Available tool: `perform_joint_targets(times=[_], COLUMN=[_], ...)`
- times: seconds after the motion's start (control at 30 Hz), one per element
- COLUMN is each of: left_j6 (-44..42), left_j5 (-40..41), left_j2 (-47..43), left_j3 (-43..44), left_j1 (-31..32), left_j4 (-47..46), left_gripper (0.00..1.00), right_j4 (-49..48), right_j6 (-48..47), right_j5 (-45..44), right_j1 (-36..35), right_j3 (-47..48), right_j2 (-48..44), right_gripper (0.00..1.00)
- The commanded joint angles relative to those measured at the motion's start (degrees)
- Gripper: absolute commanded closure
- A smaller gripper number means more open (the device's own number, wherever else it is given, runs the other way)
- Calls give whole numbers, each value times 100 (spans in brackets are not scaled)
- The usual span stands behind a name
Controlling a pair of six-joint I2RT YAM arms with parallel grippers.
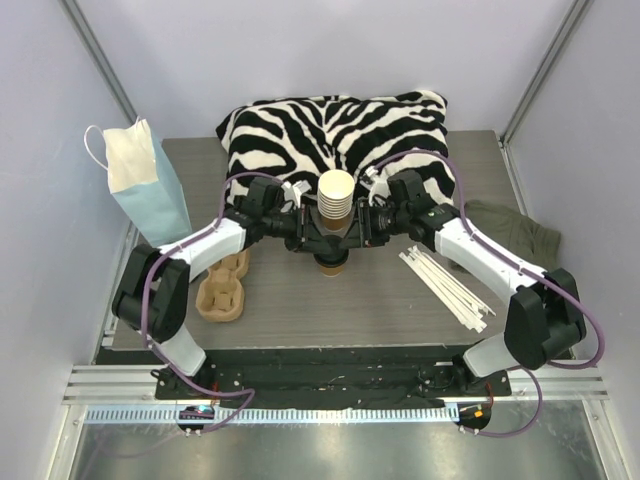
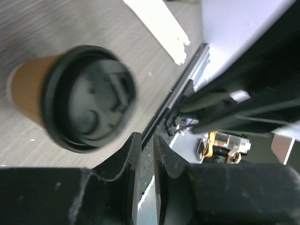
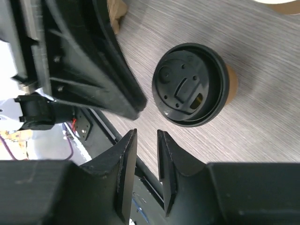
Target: Pack the takeout coffee
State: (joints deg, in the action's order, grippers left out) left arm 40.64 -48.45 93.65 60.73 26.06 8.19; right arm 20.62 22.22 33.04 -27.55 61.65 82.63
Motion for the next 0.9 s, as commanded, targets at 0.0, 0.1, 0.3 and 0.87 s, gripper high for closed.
perform_joint_targets(times=[0.0, 0.1, 0.3, 0.87], left_j6=[119, 84, 31, -276], left_j5=[160, 248, 265, 318], left_j2=[294, 452, 576, 655], left_j3=[132, 141, 211, 431], left_j1=[-40, -40, -31, -40], left_j4=[-160, -81, 78, 456], left_gripper=[81, 82, 82, 82], right_j4=[275, 618, 785, 390], right_j6=[-358, -507, -719, -675], right_j5=[-322, -876, -1686, -1177], right_j1=[-57, -198, -374, -506], right_j3=[541, 708, 849, 435], right_j2=[-1, 16, 69, 614], right_gripper=[68, 68, 68, 74])
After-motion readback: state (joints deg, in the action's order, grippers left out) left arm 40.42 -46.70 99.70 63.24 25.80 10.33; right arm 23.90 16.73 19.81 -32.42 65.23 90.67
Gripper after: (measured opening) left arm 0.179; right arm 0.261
